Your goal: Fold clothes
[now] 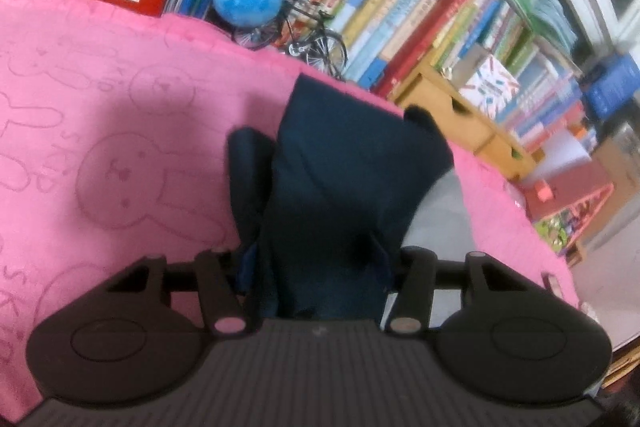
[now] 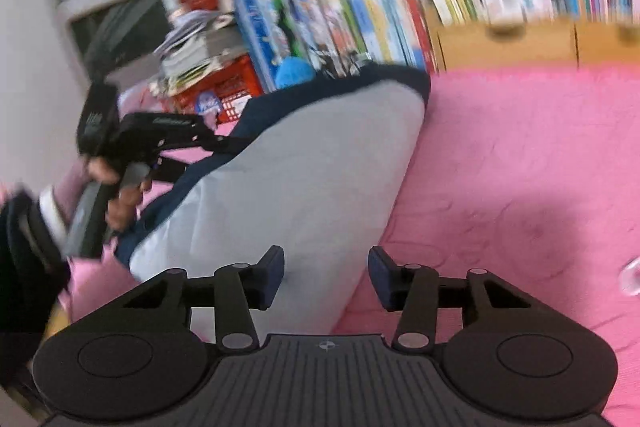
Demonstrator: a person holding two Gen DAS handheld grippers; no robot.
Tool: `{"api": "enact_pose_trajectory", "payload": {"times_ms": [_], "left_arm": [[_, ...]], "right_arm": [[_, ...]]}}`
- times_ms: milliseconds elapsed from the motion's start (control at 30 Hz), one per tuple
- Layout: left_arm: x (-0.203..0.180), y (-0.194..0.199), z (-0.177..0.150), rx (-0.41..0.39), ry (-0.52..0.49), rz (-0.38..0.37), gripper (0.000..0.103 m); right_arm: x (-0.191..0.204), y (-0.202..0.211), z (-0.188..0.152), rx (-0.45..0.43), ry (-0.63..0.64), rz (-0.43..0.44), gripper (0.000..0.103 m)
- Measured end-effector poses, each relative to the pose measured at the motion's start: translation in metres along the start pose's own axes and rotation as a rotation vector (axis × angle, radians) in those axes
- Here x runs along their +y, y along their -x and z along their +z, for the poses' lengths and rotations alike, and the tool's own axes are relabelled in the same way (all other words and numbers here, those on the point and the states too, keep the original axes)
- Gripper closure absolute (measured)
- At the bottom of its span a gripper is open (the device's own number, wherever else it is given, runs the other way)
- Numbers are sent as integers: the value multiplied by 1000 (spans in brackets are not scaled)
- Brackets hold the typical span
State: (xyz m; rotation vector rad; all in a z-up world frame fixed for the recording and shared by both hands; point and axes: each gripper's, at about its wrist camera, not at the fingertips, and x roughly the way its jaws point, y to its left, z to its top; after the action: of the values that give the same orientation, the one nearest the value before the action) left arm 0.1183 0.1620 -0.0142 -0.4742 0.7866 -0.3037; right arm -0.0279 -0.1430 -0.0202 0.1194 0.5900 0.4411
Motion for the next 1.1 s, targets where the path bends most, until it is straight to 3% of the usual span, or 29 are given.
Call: {"api": "enact_pose_trajectory", "payload": {"times_ms": [67,133,233,333,400,467,533,700,833,900,1067,1100], "left_arm": [[9,12,-15,-15,18,-7,49],[16,23,-26,-35,57,-16,49],[18,56,-51,-117,68,27,50],[1,97,-78,-260,-35,120,50],[-17,114,-93,-329,-92,148,44],[-28,119,-104,-350,-106,150,40],[-31,114,-112,-338,-93,162,40],[-23,94,-129,-272,-40,217,40],[-20,95,-143,-269,-64,240,40],[-24,94,-146,-269,-95,257,40],[-33,91,-151,-274,-150,292,39],[-33,91,-151,-275,-153,294,39]], "right_arm": [[20,15,-14,-3,121,-35,39],[40,21,-28,-4,204,-64,38],[66,18,-43,-29,277,-140,38],[88,1,-48,-46,345,-234,38],[101,-11,-50,-56,391,-275,36],[112,-21,-52,-74,422,-311,25],[122,-28,-54,-102,448,-351,24],[115,-17,-54,-194,331,-463,28],[89,-4,-57,-199,137,-513,28],[80,-6,-60,-165,89,-502,32],[86,-18,-63,-141,105,-446,70],[88,-20,-64,-140,110,-441,72]]}}
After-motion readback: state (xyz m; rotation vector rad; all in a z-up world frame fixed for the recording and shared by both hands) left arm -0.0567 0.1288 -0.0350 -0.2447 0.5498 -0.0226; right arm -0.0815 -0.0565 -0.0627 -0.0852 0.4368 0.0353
